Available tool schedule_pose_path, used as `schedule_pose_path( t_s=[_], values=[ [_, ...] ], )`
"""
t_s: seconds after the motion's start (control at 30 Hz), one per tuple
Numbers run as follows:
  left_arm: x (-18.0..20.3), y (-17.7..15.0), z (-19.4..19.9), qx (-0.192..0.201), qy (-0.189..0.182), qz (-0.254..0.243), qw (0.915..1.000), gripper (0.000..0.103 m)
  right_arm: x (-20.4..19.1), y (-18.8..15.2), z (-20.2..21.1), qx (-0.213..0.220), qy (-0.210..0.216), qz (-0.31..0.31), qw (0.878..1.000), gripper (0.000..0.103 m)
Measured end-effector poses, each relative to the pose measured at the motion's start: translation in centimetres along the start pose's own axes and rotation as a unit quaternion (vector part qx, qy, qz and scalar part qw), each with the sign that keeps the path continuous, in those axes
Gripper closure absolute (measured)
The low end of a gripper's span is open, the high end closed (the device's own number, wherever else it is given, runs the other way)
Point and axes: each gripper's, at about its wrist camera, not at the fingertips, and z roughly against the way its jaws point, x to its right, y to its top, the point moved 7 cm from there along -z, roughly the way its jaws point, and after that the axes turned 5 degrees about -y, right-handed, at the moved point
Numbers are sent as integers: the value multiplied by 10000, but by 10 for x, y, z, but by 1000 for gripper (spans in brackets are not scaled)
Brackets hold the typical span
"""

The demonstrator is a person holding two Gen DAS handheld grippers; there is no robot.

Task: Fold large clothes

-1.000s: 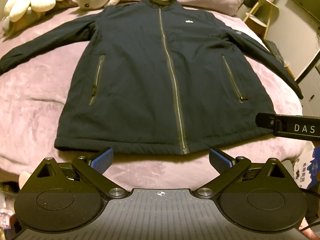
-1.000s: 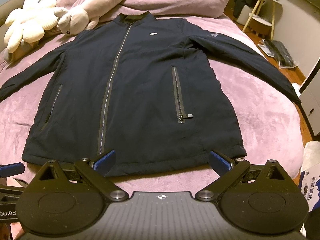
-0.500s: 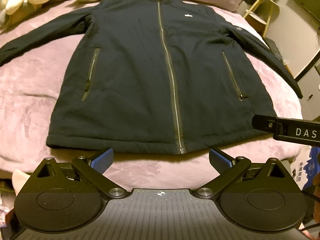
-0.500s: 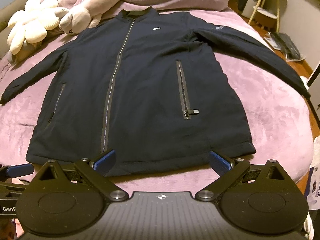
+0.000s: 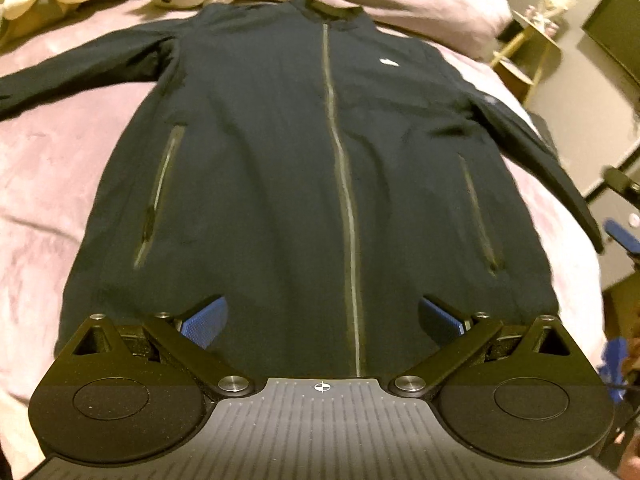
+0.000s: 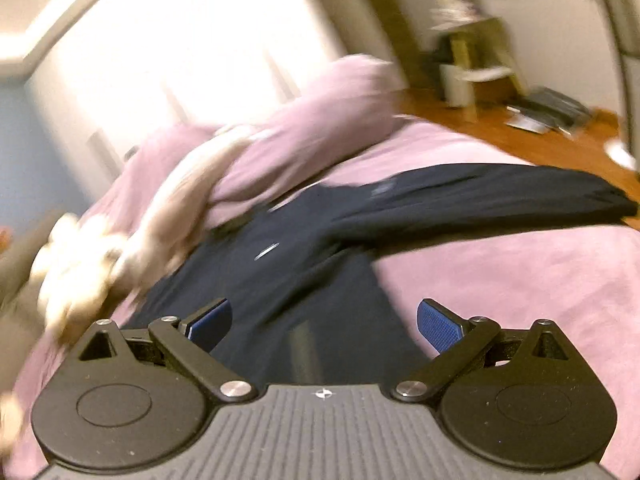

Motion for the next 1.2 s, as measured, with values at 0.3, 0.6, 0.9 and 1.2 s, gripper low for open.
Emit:
schedule_pose_path(
  t_s=[0.3, 0.6, 0.9, 1.2],
  values=[
    [-2, 47, -57, 235, 476, -171, 9984, 0, 175, 59, -101, 105, -988, -2572, 9613, 51],
    [-7, 72, -100, 86, 546, -35, 9985, 0, 239, 48, -152, 449, -1081, -4199, 9000, 56],
    [-15, 75, -112, -6, 557, 4, 9984, 0, 247, 74, -154, 470, -1516, -3976, 9037, 85],
    [-26, 87, -96, 174, 165, 244, 9994, 0, 31, 166, -161, 1192, -1154, -132, 9861, 87]
  ],
)
